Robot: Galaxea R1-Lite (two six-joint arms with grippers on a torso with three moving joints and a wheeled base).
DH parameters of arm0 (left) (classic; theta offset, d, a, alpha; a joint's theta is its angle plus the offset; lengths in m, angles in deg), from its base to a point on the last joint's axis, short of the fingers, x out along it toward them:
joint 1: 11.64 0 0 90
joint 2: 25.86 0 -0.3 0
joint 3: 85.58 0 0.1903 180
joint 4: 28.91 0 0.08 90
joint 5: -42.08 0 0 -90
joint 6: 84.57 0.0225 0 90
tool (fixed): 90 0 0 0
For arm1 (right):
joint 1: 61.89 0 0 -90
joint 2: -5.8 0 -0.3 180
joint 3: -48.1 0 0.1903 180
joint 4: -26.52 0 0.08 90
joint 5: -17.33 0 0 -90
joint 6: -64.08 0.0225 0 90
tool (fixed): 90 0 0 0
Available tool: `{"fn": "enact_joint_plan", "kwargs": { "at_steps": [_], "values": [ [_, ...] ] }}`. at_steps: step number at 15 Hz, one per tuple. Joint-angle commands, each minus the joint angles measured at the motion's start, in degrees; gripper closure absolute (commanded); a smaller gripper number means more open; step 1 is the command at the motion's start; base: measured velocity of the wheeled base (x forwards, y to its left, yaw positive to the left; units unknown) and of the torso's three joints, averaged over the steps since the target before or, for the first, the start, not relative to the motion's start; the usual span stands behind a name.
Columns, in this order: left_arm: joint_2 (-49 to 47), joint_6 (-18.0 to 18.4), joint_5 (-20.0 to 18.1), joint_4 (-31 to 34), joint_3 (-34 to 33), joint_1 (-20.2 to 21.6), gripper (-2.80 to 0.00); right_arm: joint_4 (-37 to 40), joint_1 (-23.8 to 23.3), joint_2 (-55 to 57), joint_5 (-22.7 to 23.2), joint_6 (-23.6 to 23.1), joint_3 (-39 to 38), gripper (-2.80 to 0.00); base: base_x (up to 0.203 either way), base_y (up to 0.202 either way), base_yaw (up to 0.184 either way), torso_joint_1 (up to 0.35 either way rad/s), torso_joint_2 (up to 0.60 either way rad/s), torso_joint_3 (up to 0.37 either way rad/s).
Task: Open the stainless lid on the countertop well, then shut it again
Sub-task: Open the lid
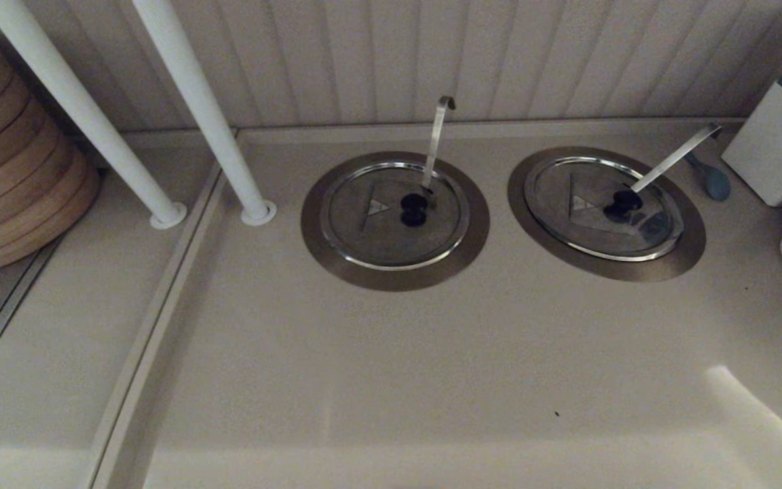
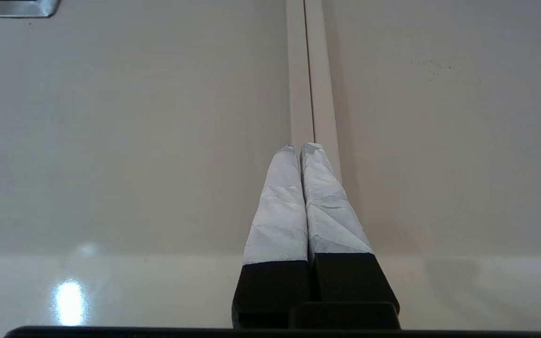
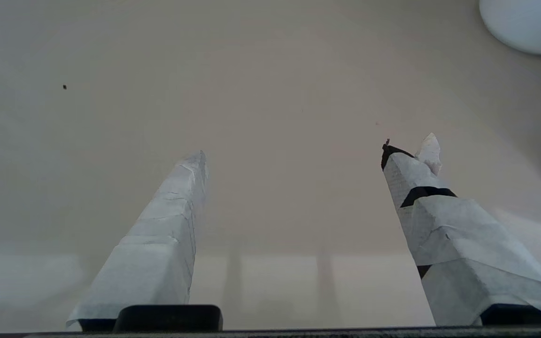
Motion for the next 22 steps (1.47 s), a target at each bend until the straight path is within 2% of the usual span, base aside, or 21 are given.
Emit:
{"fn": "enact_joint_plan", "kwargs": {
  "at_steps": [1,3,6,9,13,14,18,22],
  "values": [
    [-0.1,0.0,0.0,0.0,0.0,0.0,0.0,0.3,0.0,0.1,-0.3,0.2,0.1,-2.8,0.0,0.0,0.0,0.0,0.0,0.0],
    [-0.1,0.0,0.0,0.0,0.0,0.0,0.0,-2.8,-0.1,0.1,-1.8,0.4,1.5,-2.8,0.0,0.0,0.0,0.0,0.0,0.0],
    [-0.1,0.0,0.0,0.0,0.0,0.0,0.0,-1.6,0.0,4.9,-3.7,1.3,15.7,-2.8,0.0,0.0,0.0,0.0,0.0,0.0],
    [-0.1,0.0,0.0,0.0,0.0,0.0,0.0,1.6,0.0,21.9,-4.4,2.3,27.9,-2.8,0.0,0.0,0.0,0.0,0.0,0.0],
    [-0.1,0.0,0.0,0.0,0.0,0.0,0.0,0.5,0.0,43.2,-4.6,3.4,34.6,-2.8,0.0,0.0,0.0,0.0,0.0,0.0],
    [-0.1,0.0,0.0,0.0,0.0,0.0,0.0,-2.6,0.0,47.9,-4.7,3.6,35.1,-2.8,0.0,0.0,0.0,0.0,0.0,0.0],
    [-0.1,0.0,0.0,0.0,0.0,0.0,0.0,-25.4,0.1,65.9,-8.1,2.9,35.5,-2.8,0.0,0.0,0.0,0.0,0.0,0.0],
    [-0.1,0.0,0.0,0.0,0.0,0.0,0.0,-39.0,0.2,79.8,-14.2,0.5,44.1,-2.8,0.0,0.0,0.0,0.0,0.0,0.0]
  ]
}}
